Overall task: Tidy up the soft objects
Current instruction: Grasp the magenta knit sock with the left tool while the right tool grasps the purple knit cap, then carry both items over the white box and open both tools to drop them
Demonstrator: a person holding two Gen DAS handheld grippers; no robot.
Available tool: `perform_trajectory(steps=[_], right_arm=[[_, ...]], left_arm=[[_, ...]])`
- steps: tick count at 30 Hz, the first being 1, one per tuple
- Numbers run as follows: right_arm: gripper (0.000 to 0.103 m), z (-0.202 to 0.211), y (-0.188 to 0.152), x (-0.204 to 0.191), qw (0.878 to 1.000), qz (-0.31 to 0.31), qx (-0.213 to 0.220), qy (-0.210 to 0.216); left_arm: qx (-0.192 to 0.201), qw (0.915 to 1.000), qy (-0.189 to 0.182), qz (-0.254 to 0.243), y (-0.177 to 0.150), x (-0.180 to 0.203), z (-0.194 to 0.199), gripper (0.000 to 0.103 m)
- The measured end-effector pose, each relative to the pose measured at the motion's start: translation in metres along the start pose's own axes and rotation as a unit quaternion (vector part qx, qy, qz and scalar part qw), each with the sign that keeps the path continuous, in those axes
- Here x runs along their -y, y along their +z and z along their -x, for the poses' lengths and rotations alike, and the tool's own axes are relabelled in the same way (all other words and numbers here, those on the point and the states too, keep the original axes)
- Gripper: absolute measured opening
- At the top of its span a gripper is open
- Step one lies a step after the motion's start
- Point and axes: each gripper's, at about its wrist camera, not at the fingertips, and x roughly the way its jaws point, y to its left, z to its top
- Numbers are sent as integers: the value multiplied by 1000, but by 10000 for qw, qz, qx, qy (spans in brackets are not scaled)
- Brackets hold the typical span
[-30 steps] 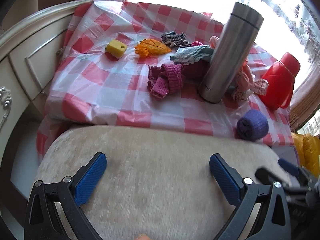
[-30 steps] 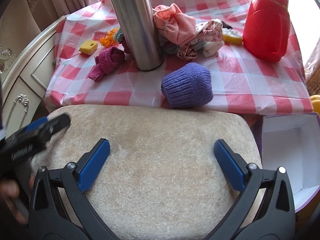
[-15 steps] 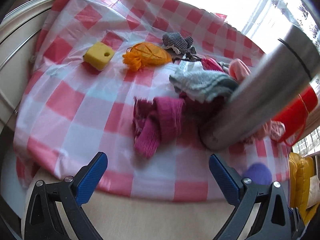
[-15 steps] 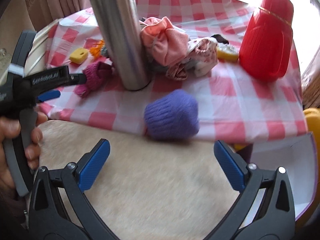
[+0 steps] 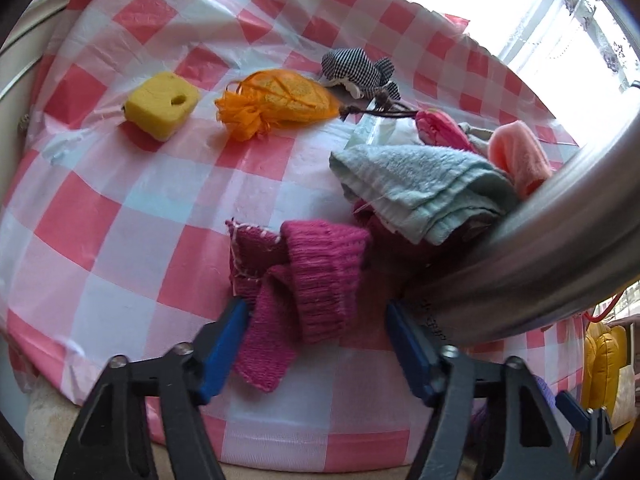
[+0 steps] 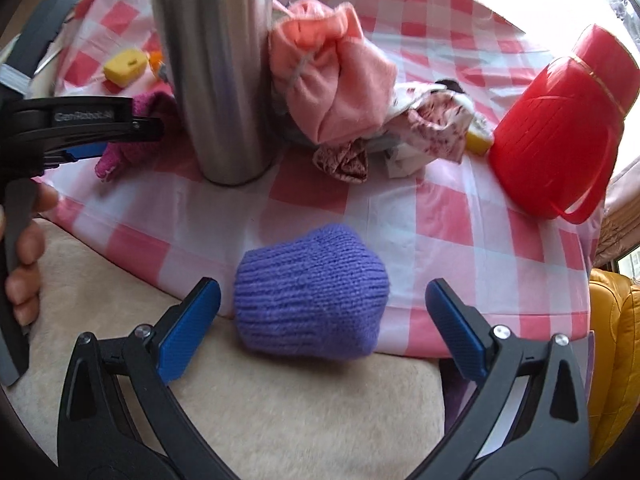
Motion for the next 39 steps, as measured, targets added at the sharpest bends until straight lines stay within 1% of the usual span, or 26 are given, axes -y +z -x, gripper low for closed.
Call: perform_trajectory(steps=[1,2,3,4,6,10,16,21,25,27,30,34,36,39], right_arm=[[93,-1,0,1,10000,-18,-19,16],[89,-3,-1,2,10000,-41,-45,60],[76,-4,-1,3,9999,-71,-75,96],[69,-6,-2,5,9998,-108,-119,106],[68,-5,-5,8,9997,-166,-89,168],[67,4,-12,13,9984,-218,82,522],[67,25,-25,32,9946,-452,433,832],[66,39,-35,41,9926,-484,654,897],[66,56,-44,46,9907,-663,815,866],[66,66,-51,57,9891,-814,916,815],[66,79,-62,76,9883,-953,1014,621],[66,87,-84,103,9891,-1040,1008,275],[66,88,-97,117,9882,-1184,962,166],[67,88,-119,144,9853,-1479,849,-77]], left_arm=[[-9,10000,-35,20,0,-2,-1,57],[-19,10000,-63,43,-1,-3,-2,53],[-25,9999,-110,70,-1,-4,-3,48],[-10,9999,-133,72,-2,-5,-2,46],[37,9999,-146,44,-4,-4,0,41],[125,9998,-154,85,-13,-6,9,37],[289,9987,-316,276,-31,-13,36,35],[437,9975,-482,269,-51,-10,61,35],[577,9960,-680,36,-68,5,81,35],[626,9944,-836,-142,-77,18,90,35],[616,9918,-1053,-392,-85,38,95,35],[573,9847,-1437,-801,-102,74,103,35],[529,9786,-1716,-1001,-113,95,107,35],[366,9710,-1982,-1289,-128,120,106,35]])
